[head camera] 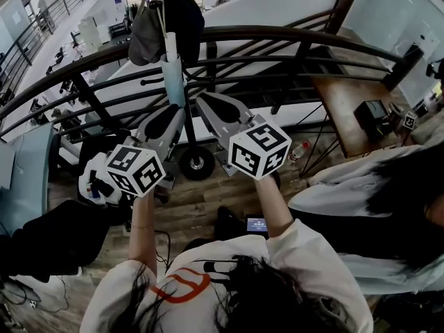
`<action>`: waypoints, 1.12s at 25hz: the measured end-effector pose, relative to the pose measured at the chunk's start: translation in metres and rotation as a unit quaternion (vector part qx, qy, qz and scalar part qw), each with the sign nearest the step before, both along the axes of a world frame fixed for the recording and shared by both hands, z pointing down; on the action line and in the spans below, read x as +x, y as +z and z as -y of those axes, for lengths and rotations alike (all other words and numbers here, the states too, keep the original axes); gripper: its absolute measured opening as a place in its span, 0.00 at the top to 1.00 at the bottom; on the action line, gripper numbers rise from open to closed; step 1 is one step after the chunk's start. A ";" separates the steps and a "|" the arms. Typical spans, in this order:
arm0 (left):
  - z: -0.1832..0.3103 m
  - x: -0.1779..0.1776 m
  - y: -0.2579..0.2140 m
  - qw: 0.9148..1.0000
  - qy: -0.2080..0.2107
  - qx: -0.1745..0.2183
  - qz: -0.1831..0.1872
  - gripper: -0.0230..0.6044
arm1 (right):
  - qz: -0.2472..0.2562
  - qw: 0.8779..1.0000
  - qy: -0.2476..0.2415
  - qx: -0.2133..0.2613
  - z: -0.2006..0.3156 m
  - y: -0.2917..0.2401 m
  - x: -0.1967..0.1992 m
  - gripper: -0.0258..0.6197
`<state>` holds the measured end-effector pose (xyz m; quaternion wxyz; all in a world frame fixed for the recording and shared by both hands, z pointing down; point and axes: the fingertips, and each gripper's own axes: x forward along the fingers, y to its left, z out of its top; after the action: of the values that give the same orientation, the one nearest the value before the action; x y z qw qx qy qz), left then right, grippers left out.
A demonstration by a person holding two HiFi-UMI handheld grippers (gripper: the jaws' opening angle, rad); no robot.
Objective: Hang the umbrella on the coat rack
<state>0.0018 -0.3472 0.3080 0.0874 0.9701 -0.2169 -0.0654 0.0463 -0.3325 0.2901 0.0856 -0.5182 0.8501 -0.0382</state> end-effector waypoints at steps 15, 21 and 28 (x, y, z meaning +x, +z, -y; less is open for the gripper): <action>-0.099 -0.045 0.041 0.999 0.005 -0.040 0.033 0.89 | 0.013 0.999 0.019 -0.031 -0.096 0.032 -0.038 0.95; -0.122 -0.050 0.056 0.998 0.002 -0.046 0.045 0.89 | 0.014 0.999 0.018 -0.040 -0.116 0.042 -0.045 0.95; -0.146 -0.047 0.066 0.997 -0.001 -0.064 0.045 0.89 | 0.018 0.998 0.017 -0.051 -0.137 0.049 -0.041 0.95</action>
<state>-0.0449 -0.2015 0.3742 0.1392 0.9644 -0.2248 -0.0081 0.0051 -0.1956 0.3392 0.0748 -0.5351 0.8368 -0.0890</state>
